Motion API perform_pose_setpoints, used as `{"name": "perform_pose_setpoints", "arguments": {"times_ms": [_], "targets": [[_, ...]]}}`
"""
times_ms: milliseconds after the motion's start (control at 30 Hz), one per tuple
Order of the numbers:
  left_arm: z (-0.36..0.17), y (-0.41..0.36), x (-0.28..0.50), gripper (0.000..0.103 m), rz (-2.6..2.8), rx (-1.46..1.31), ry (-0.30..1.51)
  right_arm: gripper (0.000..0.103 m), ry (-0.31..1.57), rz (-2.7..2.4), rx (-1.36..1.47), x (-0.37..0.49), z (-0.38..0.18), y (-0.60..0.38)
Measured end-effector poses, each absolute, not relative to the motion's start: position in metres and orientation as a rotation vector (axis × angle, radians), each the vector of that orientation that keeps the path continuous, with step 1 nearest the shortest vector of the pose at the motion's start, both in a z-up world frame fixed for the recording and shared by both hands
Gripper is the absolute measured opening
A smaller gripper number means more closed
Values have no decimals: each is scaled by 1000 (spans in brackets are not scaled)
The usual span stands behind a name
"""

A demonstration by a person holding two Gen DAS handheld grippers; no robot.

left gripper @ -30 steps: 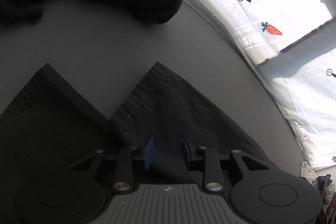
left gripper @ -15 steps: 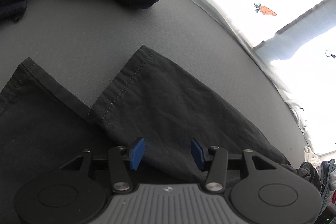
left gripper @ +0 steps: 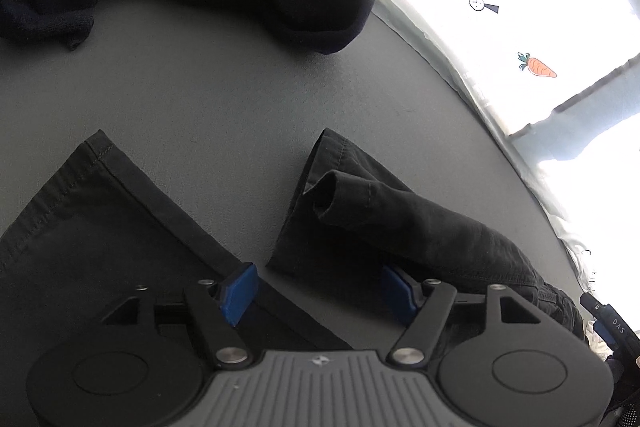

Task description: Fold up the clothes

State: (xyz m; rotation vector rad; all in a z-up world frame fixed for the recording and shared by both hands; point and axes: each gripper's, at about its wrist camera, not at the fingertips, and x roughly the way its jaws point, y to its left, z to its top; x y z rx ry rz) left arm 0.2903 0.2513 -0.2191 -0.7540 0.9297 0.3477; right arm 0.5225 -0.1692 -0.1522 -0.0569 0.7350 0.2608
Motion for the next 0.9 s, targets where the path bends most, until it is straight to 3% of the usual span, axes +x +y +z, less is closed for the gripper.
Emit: {"name": "perform_pose_setpoints", "arguments": {"times_ms": [200, 400, 600, 700, 900], "targets": [[-220, 239, 295, 80, 336, -688, 943, 99, 772, 233, 14, 508, -146, -186], [-232, 223, 308, 81, 294, -668, 994, 100, 802, 309, -51, 446, -161, -184], [-238, 201, 338, 78, 176, -580, 1012, 98, 861, 322, -113, 466, -183, -166], [-241, 198, 353, 71, 173, -527, 1024, 98, 890, 327, -143, 477, -195, -156], [-239, 208, 392, 71, 174, -466, 1001, 98, 906, 319, -161, 503, -204, -147]]}}
